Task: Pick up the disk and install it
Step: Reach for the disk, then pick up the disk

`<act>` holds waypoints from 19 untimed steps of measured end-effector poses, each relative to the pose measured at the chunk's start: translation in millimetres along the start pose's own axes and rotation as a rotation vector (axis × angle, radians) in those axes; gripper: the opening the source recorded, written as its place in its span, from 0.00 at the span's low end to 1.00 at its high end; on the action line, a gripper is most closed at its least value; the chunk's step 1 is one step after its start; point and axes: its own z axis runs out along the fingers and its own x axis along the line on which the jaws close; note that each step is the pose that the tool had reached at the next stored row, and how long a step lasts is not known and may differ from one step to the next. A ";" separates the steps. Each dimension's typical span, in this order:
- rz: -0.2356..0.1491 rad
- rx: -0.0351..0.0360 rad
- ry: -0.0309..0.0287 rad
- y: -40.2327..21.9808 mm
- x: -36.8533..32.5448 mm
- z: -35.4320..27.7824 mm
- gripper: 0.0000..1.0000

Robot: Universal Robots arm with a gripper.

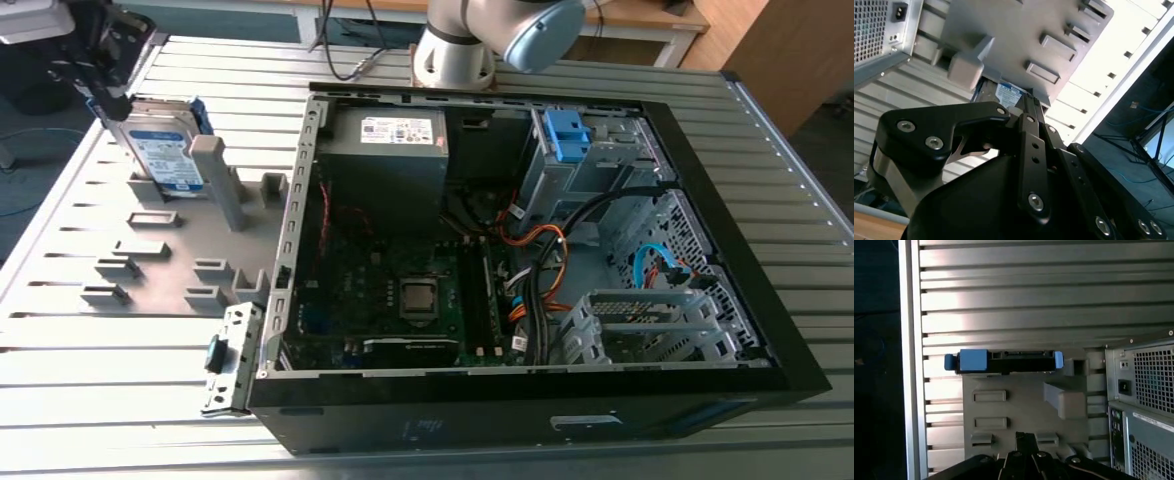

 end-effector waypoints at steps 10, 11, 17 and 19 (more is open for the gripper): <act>0.000 0.0002 0.0001 15.9 12.2 15.4 0.11; 0.000 0.0002 0.0000 16.5 13.3 16.1 0.11; -0.001 0.0005 0.0000 17.1 13.5 16.3 0.11; -0.001 0.0005 0.0000 17.2 13.5 16.3 0.11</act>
